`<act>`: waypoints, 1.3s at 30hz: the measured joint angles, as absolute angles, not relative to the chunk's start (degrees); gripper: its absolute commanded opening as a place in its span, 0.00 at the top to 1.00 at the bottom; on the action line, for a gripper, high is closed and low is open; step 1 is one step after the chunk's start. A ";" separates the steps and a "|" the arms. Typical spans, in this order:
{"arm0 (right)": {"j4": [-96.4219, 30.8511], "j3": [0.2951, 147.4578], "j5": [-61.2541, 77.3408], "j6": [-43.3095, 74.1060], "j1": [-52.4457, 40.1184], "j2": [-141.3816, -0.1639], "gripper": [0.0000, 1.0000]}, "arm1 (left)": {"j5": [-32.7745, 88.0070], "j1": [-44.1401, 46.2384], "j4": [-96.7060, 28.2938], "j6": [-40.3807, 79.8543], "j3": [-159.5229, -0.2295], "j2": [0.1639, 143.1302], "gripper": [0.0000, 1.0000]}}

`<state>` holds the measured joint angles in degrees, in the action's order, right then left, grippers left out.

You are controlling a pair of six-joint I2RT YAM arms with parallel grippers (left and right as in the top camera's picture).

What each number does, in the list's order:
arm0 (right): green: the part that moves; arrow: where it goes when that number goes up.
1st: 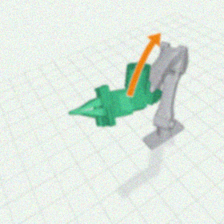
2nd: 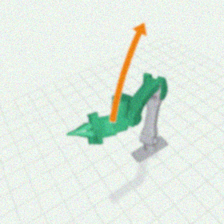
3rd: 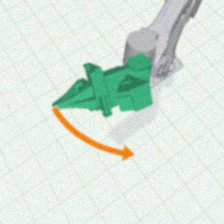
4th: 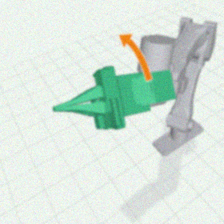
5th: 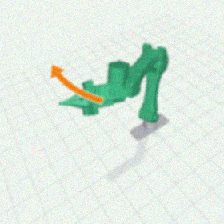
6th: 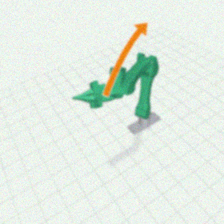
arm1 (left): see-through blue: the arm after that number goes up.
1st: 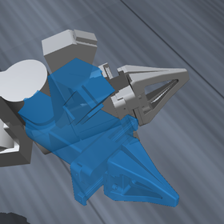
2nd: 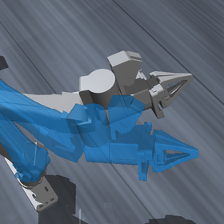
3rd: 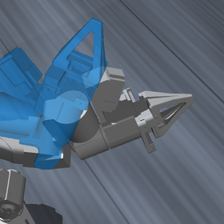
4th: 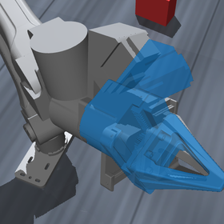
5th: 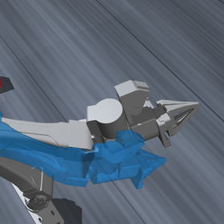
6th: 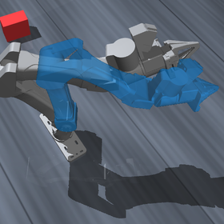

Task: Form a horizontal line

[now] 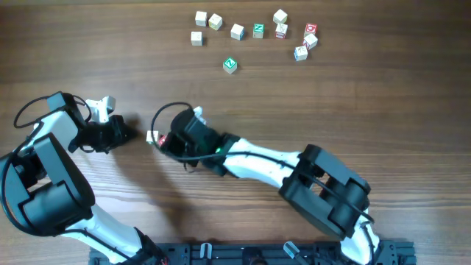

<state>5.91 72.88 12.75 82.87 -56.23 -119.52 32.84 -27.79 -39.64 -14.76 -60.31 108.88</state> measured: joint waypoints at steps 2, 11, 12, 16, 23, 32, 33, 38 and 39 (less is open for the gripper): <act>5.23 72.88 11.73 82.87 -56.90 -119.70 0.96 | 32.84 -27.79 -39.66 -14.76 -60.31 108.88 0.96; 0.43 72.88 5.69 90.19 -56.42 -119.94 0.95 | 32.84 -27.79 -39.66 -14.76 -60.31 108.88 0.96; 0.49 72.88 5.45 91.37 -56.42 -120.03 0.95 | 32.86 -27.79 -39.66 -14.76 -60.31 108.88 0.96; 1.83 72.88 5.26 93.19 -56.40 -120.99 0.95 | 32.86 -27.79 -39.64 -14.76 -60.31 108.88 0.96; 3.88 72.88 5.30 93.84 -55.94 -121.93 0.95 | 32.86 -27.79 -39.66 -14.76 -60.31 108.88 0.96; 6.74 72.88 5.30 92.51 -55.35 -121.93 0.95 | 32.84 -27.79 -39.66 -14.76 -60.31 108.88 0.96; 6.76 72.88 5.30 92.47 -55.20 -121.93 0.95 | 32.84 -27.79 -39.66 -14.76 -60.31 108.88 0.96; 8.99 72.88 5.52 92.23 -54.74 -122.28 0.95 | 32.86 -27.79 -39.83 -14.76 -60.31 108.88 0.96; 9.26 72.88 5.54 92.09 -54.74 -122.52 0.95 | 32.86 -27.79 -39.90 -14.79 -60.31 108.88 0.96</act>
<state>9.26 72.88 5.54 92.09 -54.74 -122.52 32.86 -27.79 -39.90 -14.79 -60.31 108.88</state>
